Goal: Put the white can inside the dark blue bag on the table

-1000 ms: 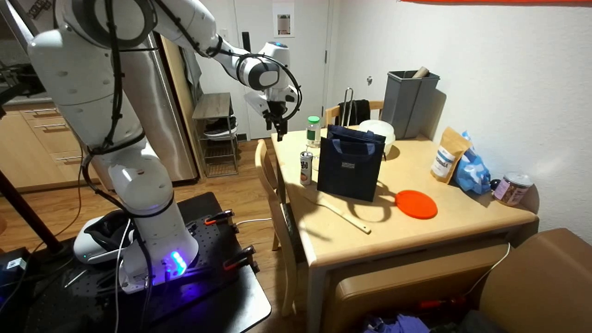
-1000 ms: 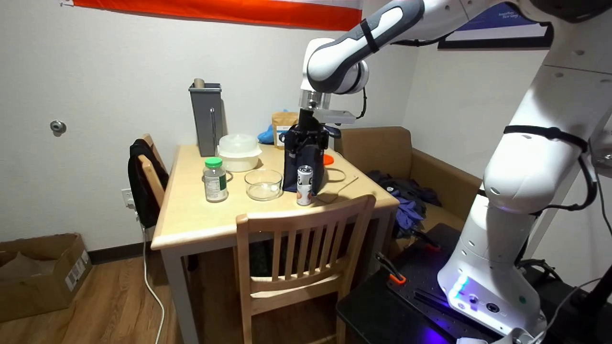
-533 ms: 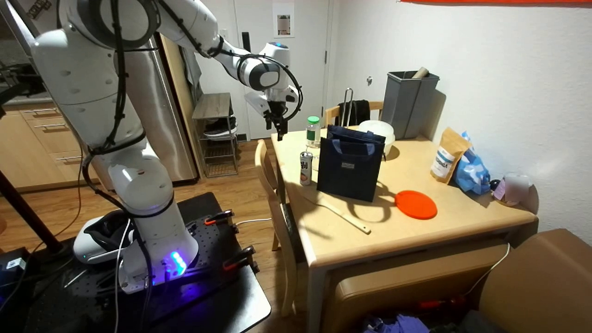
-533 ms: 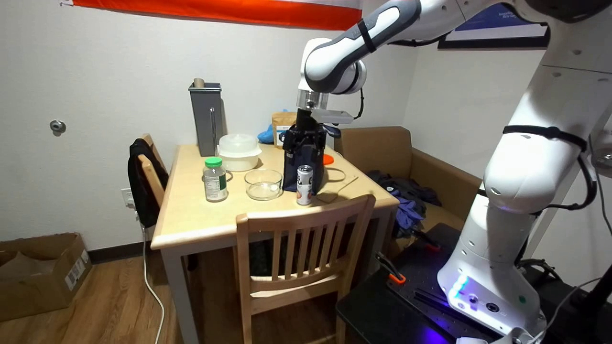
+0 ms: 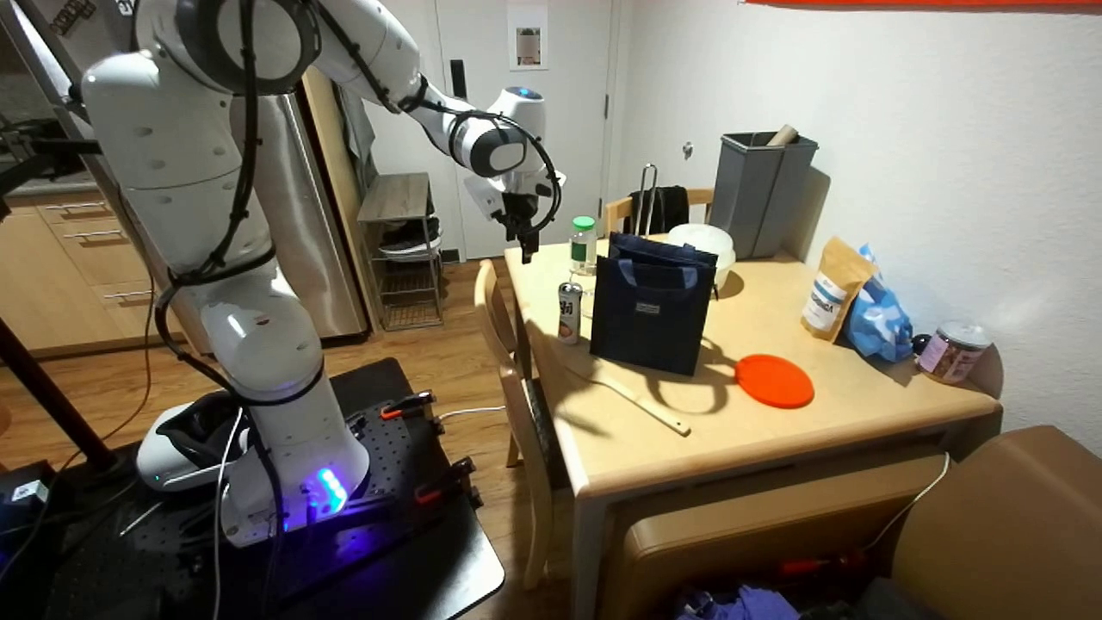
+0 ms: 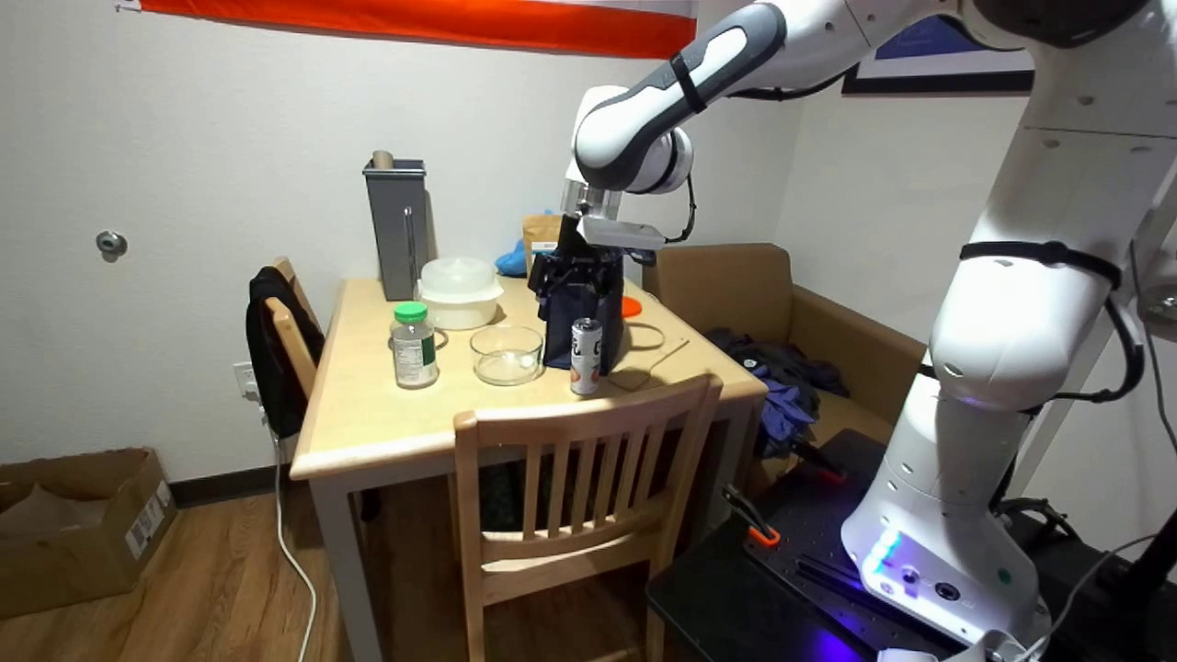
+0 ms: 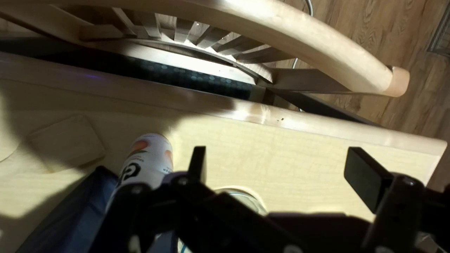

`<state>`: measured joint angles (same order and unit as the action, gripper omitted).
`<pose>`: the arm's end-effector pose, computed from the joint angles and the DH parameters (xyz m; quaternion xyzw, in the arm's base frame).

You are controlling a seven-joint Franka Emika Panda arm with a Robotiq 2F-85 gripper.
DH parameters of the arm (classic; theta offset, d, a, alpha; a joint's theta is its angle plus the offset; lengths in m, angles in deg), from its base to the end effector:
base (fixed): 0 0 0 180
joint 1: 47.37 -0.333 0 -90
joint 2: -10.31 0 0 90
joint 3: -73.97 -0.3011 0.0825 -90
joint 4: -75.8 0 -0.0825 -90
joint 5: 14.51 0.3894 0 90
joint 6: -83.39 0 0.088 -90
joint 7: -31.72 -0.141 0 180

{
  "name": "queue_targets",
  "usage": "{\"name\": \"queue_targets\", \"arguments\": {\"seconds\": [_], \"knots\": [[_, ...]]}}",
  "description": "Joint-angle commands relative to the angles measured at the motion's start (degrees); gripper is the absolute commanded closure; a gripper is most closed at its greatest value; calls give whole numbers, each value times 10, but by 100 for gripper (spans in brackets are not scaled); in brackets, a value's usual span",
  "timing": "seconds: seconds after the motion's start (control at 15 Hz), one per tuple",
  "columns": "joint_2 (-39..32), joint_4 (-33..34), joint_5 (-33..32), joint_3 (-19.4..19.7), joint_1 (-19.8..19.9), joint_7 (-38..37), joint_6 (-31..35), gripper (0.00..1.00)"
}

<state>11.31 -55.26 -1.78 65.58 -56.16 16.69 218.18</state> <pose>0.5023 0.1640 0.3154 -0.9943 0.0561 -0.0171 0.0888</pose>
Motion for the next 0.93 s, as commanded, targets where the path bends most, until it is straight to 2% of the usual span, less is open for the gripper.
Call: {"name": "queue_targets", "arguments": {"seconds": [0.0, 0.6, 0.87], "knots": [[-18, 14, 8, 0, 2, -50, 24, 0], [-40, 29, -8, 11, 5, -136, 36, 0], [-55, 40, -39, 21, 9, -173, 30, 0]]}}
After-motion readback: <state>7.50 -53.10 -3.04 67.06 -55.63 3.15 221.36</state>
